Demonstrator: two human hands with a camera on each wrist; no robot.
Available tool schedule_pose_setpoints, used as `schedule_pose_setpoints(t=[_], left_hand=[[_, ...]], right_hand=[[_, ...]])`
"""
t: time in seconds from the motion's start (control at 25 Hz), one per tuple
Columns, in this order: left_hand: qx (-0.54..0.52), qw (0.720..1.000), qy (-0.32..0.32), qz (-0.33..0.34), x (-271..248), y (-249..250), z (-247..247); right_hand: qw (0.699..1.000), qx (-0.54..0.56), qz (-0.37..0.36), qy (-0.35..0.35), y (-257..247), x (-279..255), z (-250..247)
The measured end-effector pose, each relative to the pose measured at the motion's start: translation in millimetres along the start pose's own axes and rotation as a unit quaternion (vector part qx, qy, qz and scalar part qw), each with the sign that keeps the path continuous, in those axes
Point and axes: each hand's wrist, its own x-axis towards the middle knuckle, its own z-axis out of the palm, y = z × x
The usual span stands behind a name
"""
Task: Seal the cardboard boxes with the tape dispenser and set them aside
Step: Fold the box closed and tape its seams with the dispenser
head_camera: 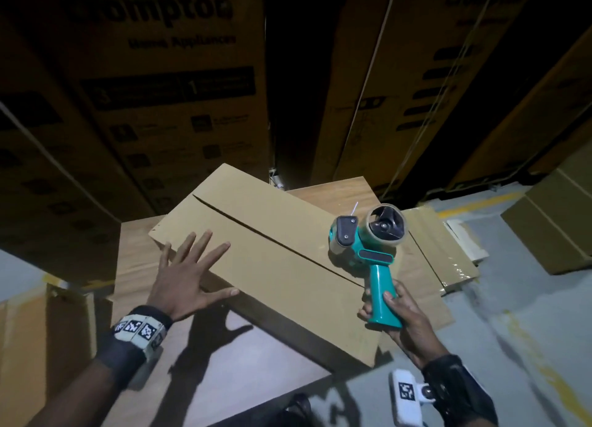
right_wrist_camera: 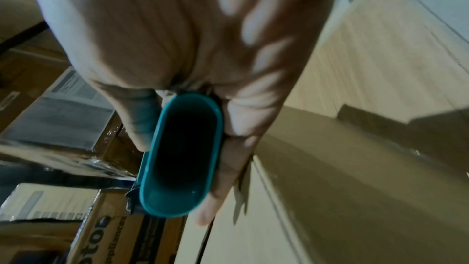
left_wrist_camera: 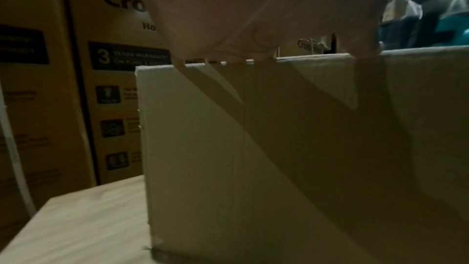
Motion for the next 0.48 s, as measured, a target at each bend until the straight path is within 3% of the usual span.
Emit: schedule_pose_setpoints(t=[0.16,0.32,0.48], left_hand=[[0.005,0.998,0.052,-0.033,-38.0,30.4,14.4],[0.023,0.995,0.101,-0.012,-64.6,62.8,15.3],[-0.001,0.996,0.092,0.014,-57.9,73.8,3.5]], right_hand=[[0.997,-0.068,0.008,0.022,-27.1,14.3,-15.1],[0.987,-0.147,-0.006,0.057,-57.7,22.2,-18.6],[0.983,-0.180,-0.007,0.041,-74.4,14.8,11.9]])
